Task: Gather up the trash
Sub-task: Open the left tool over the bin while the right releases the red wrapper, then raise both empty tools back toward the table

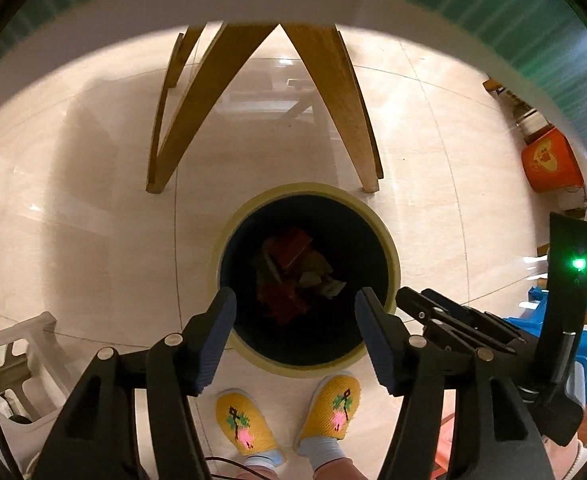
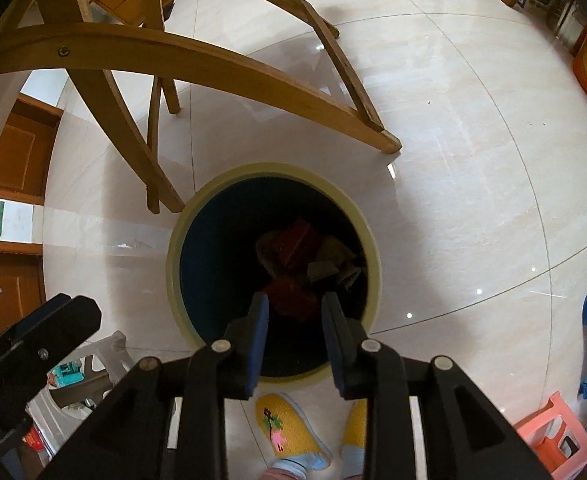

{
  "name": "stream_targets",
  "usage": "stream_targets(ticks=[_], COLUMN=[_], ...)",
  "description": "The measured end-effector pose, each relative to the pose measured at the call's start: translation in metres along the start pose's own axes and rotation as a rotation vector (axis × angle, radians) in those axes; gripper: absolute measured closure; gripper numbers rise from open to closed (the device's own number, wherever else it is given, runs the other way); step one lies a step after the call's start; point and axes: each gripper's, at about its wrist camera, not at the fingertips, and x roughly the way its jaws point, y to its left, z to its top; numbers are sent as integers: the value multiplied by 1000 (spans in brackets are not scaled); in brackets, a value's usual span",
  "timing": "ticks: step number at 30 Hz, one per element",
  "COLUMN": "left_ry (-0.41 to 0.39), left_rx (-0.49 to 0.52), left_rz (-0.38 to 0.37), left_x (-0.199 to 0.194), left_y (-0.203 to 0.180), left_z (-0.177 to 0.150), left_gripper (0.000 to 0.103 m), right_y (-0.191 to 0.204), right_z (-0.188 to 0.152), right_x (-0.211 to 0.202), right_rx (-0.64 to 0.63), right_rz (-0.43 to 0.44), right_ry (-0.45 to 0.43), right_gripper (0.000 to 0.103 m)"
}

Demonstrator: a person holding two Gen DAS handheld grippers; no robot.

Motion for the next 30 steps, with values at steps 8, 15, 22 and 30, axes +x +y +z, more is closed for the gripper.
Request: stream_targets(ticks=[8,15,22,30], left_ry=[-8,-17,-61,-146], left_rx=[1,-10,-11,-28], left_rz=[36,39,47,41], left_x=[-29,-94,-185,-281], left_y=[3,3,0,-1], left_z=[-7,-19,-30,-27], left_gripper=[42,43,43,43], right_y=[7,25,46,83], right_z=[-2,-12,-28,-24], right_x=[-26,-89,-167,-270], right_rx=[-23,-41,-92,-168], right_rz=[2,21,66,141], right_ry=[-14,-47,-51,-138], right_gripper=[75,75,75,73])
